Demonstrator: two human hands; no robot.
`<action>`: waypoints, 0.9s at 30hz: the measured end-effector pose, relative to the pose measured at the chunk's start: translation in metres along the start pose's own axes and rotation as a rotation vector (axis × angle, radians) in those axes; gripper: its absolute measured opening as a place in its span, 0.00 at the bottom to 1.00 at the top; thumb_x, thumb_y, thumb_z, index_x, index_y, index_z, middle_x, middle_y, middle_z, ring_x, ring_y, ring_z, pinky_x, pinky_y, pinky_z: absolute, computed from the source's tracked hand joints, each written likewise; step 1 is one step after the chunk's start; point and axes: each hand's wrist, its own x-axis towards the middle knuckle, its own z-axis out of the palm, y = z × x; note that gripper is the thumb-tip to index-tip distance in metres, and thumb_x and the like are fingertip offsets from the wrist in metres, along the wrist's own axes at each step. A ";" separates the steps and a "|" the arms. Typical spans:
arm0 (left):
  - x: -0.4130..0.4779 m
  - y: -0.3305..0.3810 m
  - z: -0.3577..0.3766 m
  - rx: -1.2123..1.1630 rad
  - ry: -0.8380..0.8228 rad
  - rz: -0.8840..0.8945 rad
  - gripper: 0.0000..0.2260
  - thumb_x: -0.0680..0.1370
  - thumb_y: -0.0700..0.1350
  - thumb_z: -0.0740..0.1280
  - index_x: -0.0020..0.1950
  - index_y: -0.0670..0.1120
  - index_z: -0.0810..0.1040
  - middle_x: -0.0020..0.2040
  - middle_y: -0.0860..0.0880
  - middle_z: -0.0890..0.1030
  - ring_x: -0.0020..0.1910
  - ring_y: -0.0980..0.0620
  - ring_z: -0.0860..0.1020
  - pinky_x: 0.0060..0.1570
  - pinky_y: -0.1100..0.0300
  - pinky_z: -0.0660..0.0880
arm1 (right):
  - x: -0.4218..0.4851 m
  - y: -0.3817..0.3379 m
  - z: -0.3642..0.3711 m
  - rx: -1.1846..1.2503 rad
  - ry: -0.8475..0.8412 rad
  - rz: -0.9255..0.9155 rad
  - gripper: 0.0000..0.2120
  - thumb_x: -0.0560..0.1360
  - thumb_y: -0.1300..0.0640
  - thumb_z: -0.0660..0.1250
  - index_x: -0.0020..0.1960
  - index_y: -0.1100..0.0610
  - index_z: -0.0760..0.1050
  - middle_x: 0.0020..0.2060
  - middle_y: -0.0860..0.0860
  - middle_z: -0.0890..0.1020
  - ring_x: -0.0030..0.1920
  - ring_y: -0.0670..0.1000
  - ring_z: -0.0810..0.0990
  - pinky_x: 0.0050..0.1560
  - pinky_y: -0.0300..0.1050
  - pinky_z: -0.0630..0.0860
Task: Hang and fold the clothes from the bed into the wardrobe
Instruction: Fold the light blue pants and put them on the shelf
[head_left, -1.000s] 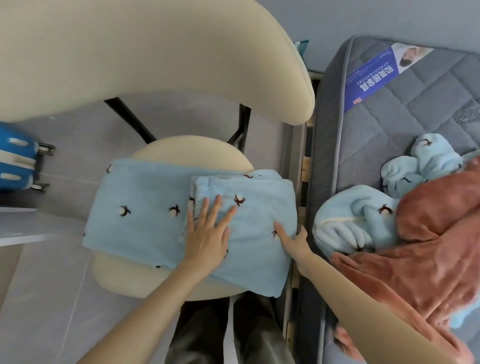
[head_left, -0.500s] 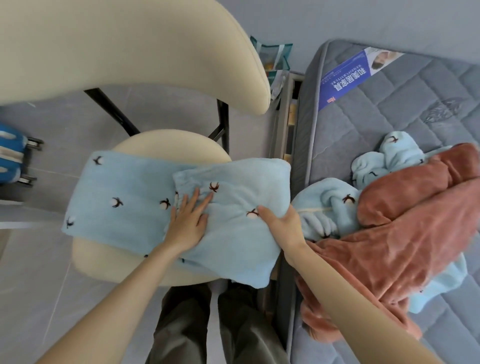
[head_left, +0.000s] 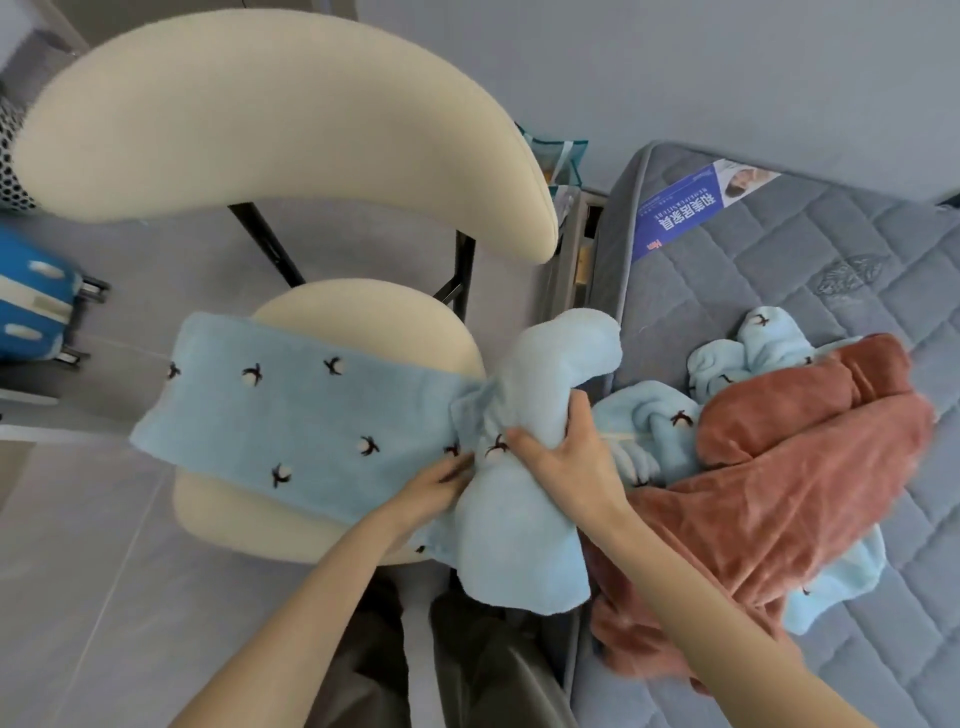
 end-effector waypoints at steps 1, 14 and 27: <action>-0.008 -0.003 -0.009 -0.073 0.026 -0.014 0.15 0.81 0.51 0.62 0.69 0.57 0.72 0.66 0.58 0.75 0.63 0.60 0.74 0.62 0.66 0.71 | 0.000 -0.010 0.013 -0.005 -0.039 -0.007 0.22 0.72 0.47 0.71 0.57 0.46 0.60 0.42 0.43 0.77 0.42 0.43 0.78 0.38 0.42 0.74; -0.063 -0.032 -0.162 -0.350 0.348 -0.124 0.07 0.80 0.53 0.62 0.52 0.57 0.80 0.45 0.59 0.84 0.44 0.59 0.81 0.41 0.63 0.73 | 0.045 -0.073 0.184 0.042 -0.318 0.053 0.15 0.79 0.59 0.61 0.65 0.57 0.70 0.44 0.51 0.79 0.47 0.52 0.78 0.52 0.40 0.75; 0.024 -0.067 -0.135 0.893 0.389 0.114 0.24 0.83 0.57 0.48 0.75 0.66 0.40 0.73 0.61 0.28 0.76 0.51 0.34 0.73 0.41 0.40 | 0.058 0.048 0.169 -0.706 -0.122 -0.148 0.33 0.74 0.28 0.45 0.71 0.31 0.30 0.72 0.40 0.26 0.74 0.64 0.29 0.73 0.68 0.46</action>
